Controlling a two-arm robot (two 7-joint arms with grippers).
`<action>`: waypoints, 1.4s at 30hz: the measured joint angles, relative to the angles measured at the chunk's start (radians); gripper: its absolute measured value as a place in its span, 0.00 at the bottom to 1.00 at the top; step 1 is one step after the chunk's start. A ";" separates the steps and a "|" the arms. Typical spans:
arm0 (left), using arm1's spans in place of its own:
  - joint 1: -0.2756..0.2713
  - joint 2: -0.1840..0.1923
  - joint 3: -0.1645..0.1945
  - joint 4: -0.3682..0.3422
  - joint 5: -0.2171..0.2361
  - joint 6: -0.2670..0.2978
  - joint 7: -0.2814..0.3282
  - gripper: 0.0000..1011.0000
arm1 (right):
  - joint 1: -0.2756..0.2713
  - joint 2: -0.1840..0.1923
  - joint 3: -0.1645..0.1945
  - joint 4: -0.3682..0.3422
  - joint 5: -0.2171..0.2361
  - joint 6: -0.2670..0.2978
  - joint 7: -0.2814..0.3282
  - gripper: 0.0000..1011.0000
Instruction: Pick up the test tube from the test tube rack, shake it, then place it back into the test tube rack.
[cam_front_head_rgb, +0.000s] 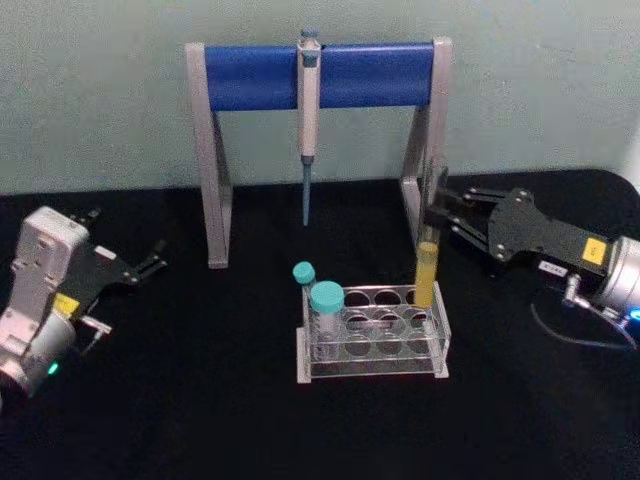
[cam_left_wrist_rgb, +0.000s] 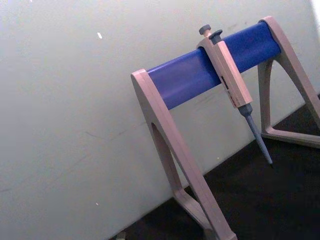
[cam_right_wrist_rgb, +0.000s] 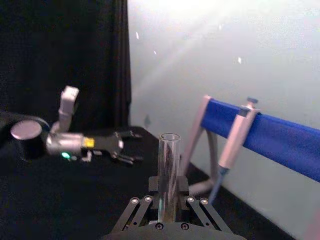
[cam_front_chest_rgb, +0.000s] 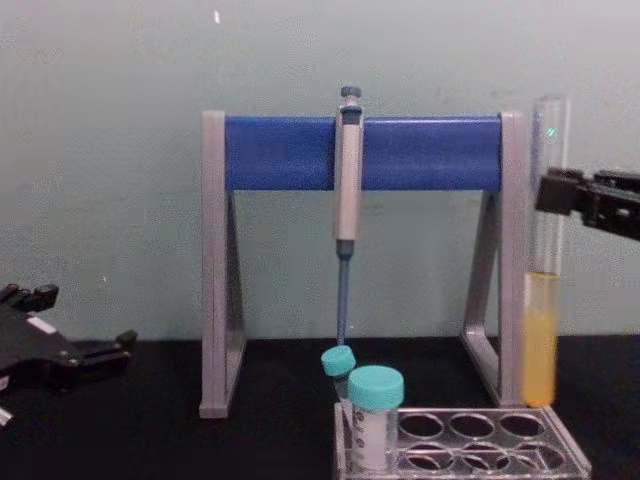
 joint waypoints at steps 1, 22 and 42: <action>0.000 0.000 0.000 0.000 0.000 0.000 0.000 0.99 | -0.001 0.005 0.000 -0.001 -0.006 -0.002 -0.005 0.22; 0.000 0.000 0.000 0.000 0.000 0.000 0.000 0.99 | 0.002 -0.056 0.012 0.002 -0.252 -0.100 -0.275 0.22; 0.000 0.000 0.000 0.000 0.000 0.000 0.000 0.99 | 0.019 -0.134 -0.003 0.018 -0.060 -0.070 -0.095 0.22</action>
